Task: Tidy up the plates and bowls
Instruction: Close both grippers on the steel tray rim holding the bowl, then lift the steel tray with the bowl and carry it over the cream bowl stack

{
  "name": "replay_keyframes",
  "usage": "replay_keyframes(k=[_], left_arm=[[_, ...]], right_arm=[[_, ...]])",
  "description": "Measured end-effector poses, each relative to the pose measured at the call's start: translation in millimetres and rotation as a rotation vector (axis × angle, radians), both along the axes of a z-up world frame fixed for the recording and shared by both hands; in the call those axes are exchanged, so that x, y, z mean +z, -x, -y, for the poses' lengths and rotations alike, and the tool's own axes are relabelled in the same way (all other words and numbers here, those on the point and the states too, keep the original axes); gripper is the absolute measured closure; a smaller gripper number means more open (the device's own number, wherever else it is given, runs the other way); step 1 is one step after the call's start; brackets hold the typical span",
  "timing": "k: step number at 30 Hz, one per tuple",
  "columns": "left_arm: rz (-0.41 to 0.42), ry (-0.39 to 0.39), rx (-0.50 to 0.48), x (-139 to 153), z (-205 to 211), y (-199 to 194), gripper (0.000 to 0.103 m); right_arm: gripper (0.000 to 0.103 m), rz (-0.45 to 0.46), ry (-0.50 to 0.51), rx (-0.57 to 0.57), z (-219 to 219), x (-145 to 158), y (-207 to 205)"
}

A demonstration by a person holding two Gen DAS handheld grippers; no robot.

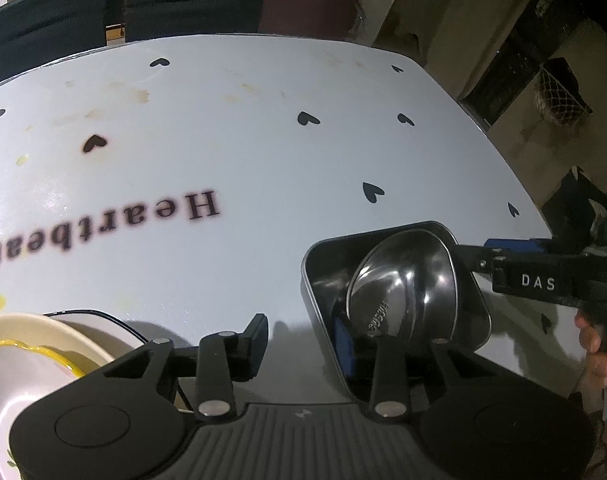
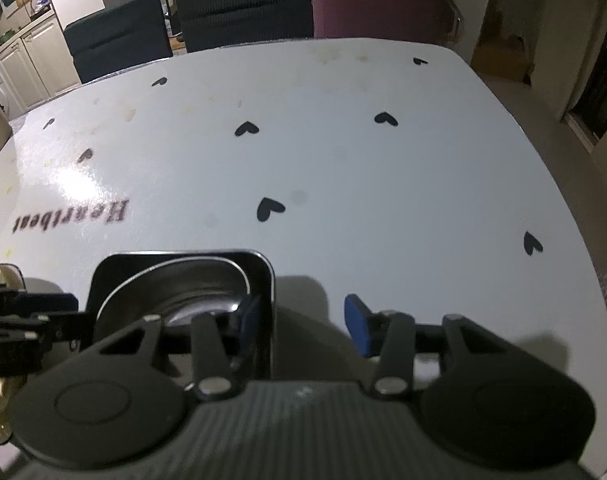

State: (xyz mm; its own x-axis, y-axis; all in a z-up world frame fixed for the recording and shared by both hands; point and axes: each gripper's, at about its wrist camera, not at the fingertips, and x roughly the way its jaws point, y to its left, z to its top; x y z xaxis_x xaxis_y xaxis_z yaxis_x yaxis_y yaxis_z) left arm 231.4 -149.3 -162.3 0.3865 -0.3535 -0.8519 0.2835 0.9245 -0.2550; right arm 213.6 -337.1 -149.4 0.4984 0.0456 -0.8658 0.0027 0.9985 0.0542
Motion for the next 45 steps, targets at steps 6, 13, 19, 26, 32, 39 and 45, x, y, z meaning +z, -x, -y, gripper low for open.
replay_keyframes(k=[6,13,19,26,32,39,45], left_arm=[[-0.01,0.006,0.004,-3,2,-2,0.066],[-0.018,0.026,0.01,-3,-2,-4,0.067],[-0.034,0.075,-0.005,-1,-4,-1,0.088],[-0.051,0.102,0.002,-1,-3,1,0.094],[-0.084,0.133,0.021,-7,-5,-1,0.093],[-0.091,0.145,0.037,-9,-7,-1,0.093],[-0.089,0.145,0.041,-10,-8,-1,0.092]], right_arm=[[0.05,0.011,-0.008,-0.004,1,1,-1],[0.05,0.01,-0.034,-0.007,6,3,4],[0.05,0.008,-0.084,0.014,11,7,12],[0.087,-0.037,-0.109,0.05,5,-1,9],[0.093,-0.049,-0.107,0.077,2,-6,4],[0.098,-0.053,-0.096,0.095,-2,-13,6],[0.098,-0.049,-0.103,0.096,0,-14,6]])
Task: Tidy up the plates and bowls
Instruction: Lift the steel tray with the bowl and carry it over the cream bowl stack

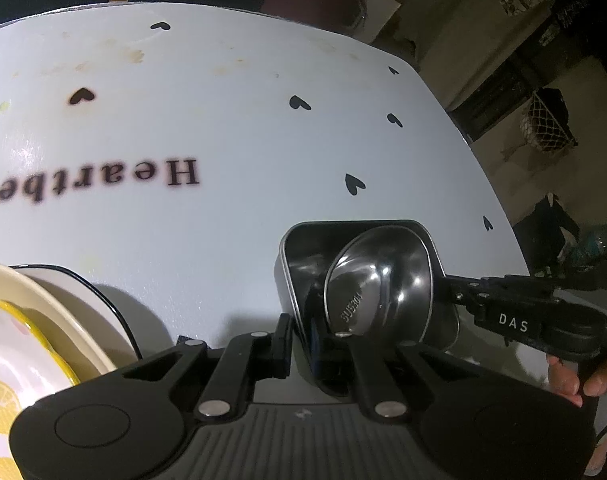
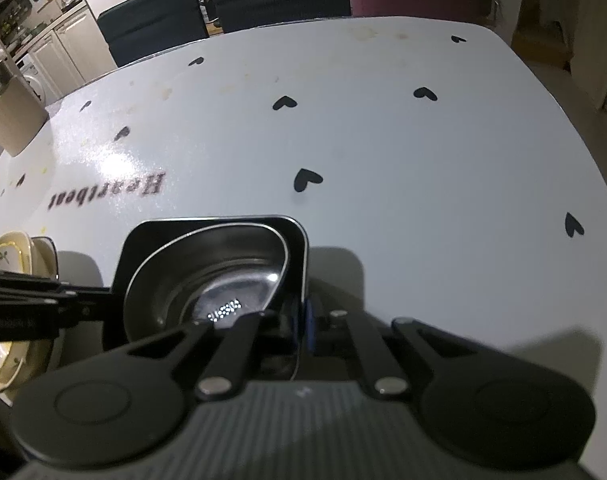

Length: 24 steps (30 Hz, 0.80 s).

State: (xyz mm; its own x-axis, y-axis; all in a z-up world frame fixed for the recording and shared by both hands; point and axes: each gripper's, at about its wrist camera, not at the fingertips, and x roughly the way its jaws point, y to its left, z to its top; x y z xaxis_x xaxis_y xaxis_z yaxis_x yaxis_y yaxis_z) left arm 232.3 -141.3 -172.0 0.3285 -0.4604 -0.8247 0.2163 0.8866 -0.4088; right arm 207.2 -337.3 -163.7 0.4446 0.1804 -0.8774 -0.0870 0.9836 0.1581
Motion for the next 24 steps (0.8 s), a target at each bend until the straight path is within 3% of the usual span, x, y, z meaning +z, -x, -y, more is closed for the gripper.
replay_keyframes(k=[7,15,24], left_arm=[[-0.003,0.014,0.024,-5,0,-1,0.092],[0.016,0.014,0.037,-5,1,-3,0.095],[0.016,0.044,0.062,-1,-3,-3,0.098]], right_arm=[[0.098,0.012,0.007,-0.007,-1,2,0],[0.096,-0.048,-0.004,-0.017,1,5,7],[0.096,-0.015,-0.053,-0.057,9,8,8]])
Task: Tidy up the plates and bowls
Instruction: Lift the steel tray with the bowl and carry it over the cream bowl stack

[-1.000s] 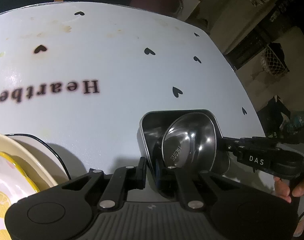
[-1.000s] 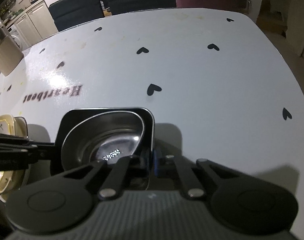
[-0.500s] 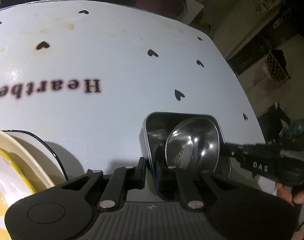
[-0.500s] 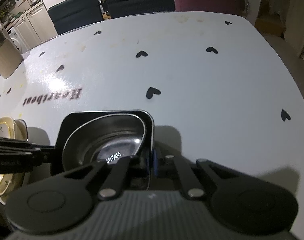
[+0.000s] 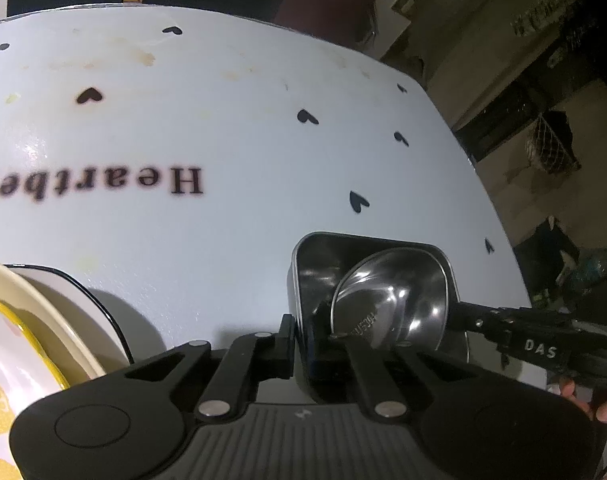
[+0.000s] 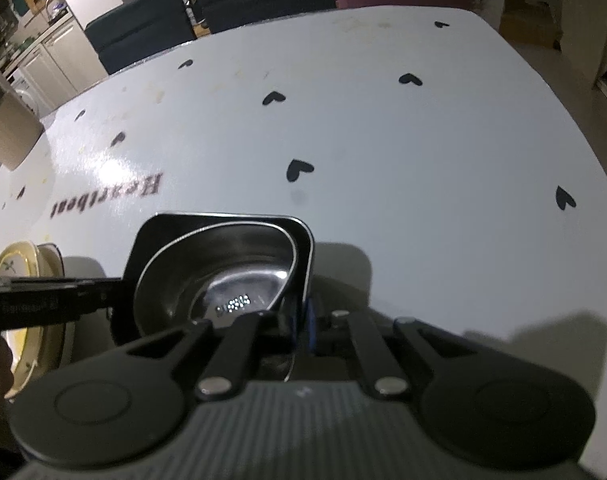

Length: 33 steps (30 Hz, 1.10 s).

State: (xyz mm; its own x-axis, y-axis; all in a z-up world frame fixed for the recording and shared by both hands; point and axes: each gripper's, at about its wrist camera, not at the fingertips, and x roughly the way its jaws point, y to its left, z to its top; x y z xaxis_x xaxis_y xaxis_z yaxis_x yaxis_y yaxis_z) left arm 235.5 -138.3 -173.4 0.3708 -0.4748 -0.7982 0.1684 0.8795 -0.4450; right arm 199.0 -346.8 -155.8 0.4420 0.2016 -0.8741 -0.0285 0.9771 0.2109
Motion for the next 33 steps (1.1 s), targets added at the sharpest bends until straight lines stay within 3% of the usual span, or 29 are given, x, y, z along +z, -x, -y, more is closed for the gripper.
replay_keyframes(k=[19,33], left_arm=[[0.131,0.181,0.078,66,-53,24,0.098],[0.233,0.22,0.168,97,-120,71,0.098]], right_arm=[[0.097,0.173,-0.214,-0.093,11,51,27],[0.097,0.298,-0.324,-0.063,-43,82,44]])
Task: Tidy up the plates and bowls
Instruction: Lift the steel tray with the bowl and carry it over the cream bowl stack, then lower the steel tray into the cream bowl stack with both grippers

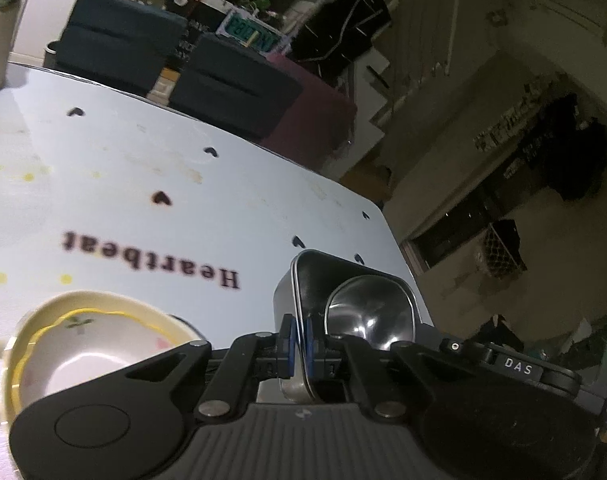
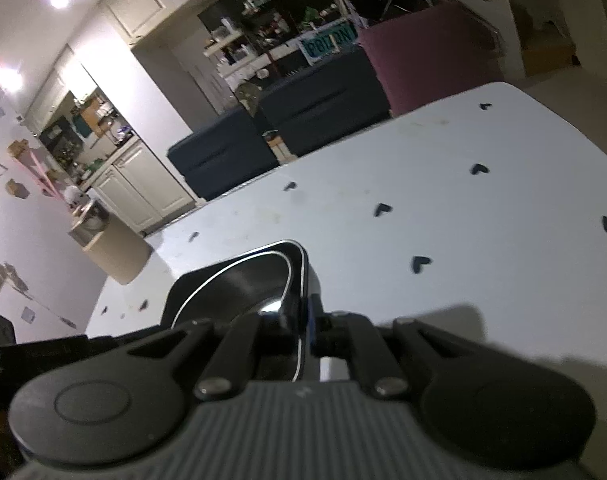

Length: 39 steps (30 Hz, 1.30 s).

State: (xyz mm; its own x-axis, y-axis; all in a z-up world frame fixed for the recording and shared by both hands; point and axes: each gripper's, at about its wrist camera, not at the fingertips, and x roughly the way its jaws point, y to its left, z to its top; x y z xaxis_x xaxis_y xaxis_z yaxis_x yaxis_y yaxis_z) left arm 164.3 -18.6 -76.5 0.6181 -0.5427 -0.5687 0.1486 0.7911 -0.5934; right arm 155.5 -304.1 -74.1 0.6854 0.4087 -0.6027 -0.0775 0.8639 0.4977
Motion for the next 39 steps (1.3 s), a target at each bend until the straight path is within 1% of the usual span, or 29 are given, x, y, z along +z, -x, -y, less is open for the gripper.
replay_keyframes(k=[4,9,20,26,31,39], left_arm=[[0.021,0.004,0.025,5,-21,14,0.098],[0.048,0.005,0.059,8,-49,33,0.098],[0.072,0.038,0.165,-1,-104,66,0.098],[0.071,0.036,0.201,-5,-118,69,0.098],[0.045,0.016,0.205,-13,-123,67,0.098],[-0.01,-0.023,0.207,-30,-125,63,0.098]], right_arm=[[0.097,0.023,-0.019,0.012,-23,4,8],[0.097,0.04,-0.038,0.045,-41,1,4],[0.096,0.056,-0.054,0.137,-68,8,17],[0.095,0.025,-0.054,0.154,-83,0,19],[0.095,-0.002,-0.023,0.163,-95,-6,18],[0.095,-0.076,0.029,0.157,-104,-15,12]])
